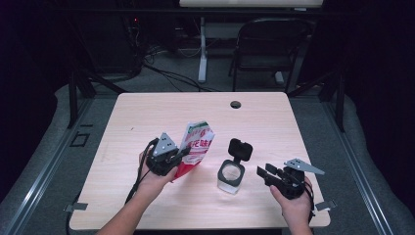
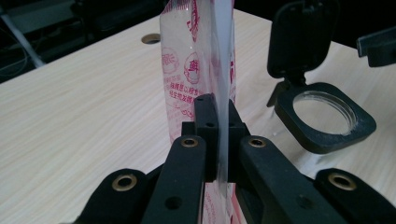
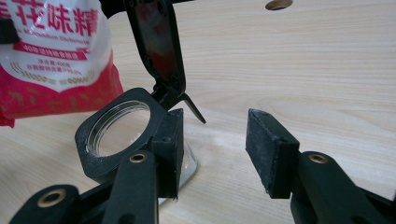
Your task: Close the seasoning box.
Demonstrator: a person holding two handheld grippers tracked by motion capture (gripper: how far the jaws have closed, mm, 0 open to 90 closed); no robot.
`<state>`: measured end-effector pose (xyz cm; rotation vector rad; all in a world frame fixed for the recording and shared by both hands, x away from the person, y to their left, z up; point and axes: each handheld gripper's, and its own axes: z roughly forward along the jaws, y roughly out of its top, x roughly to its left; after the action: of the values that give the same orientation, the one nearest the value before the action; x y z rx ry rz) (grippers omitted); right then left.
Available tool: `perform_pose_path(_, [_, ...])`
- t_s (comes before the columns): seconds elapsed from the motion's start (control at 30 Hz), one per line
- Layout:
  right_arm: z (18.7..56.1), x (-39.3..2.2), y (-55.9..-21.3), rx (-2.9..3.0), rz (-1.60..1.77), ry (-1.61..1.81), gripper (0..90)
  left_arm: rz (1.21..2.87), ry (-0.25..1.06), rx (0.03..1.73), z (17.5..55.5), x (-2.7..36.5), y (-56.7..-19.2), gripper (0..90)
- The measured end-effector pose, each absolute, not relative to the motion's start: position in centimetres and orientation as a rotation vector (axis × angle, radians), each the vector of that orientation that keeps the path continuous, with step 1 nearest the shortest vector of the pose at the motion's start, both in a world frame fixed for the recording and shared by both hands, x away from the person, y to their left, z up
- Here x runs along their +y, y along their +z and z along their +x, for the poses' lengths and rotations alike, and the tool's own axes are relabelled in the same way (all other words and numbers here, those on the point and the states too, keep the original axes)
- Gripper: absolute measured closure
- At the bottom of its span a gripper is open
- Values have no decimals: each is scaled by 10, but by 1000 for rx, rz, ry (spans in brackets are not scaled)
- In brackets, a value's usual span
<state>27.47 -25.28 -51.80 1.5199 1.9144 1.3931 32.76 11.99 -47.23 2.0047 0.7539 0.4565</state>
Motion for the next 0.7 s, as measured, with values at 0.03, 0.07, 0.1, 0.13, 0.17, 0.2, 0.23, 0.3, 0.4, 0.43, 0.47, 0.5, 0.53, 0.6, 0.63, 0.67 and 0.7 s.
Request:
perform_pose_path(0.03, [274,-253,-518,1920,1514,1388,568,2009,446,755,327,120,-475,900])
perform_pose_path(0.07, [274,-253,-518,1926,1508,1380,568,2002,439,752,326,121,-476,900])
perform_pose_path(0.1, [274,-253,-518,1930,1503,1384,567,1996,440,754,326,122,-476,900])
perform_pose_path(0.13, [274,-253,-517,1933,1495,1384,564,2000,439,753,325,123,-476,900])
perform_pose_path(0.17, [274,-253,-517,1939,1485,1379,561,1995,424,760,325,124,-477,900])
perform_pose_path(0.2, [275,-252,-517,1933,1476,1393,557,1987,397,767,325,126,-478,900])
perform_pose_path(0.23, [275,-251,-516,1940,1462,1383,556,1985,384,769,325,128,-479,900])
perform_pose_path(0.3, [275,-249,-514,1941,1438,1388,551,1995,383,772,323,130,-480,900])
perform_pose_path(0.4, [276,-247,-510,1946,1398,1395,551,1987,370,788,320,133,-483,900])
perform_pose_path(0.43, [276,-246,-509,1946,1388,1404,551,1995,368,786,319,134,-484,900])
perform_pose_path(0.47, [277,-246,-508,1948,1379,1398,550,1991,363,791,318,134,-485,900])
perform_pose_path(0.5, [277,-245,-507,1946,1375,1397,551,2003,355,795,317,135,-486,900])
perform_pose_path(0.53, [278,-244,-506,1953,1370,1400,551,1997,350,796,316,136,-487,900])
perform_pose_path(0.6, [280,-243,-505,1959,1394,1413,559,2005,346,802,315,137,-489,900])
perform_pose_path(0.63, [280,-242,-504,1955,1406,1431,565,2002,348,806,314,138,-491,900])
perform_pose_path(0.67, [281,-241,-503,1959,1404,1435,572,2003,344,813,313,138,-492,900])
perform_pose_path(0.7, [282,-241,-502,1959,1402,1444,574,2012,344,814,313,139,-494,900])
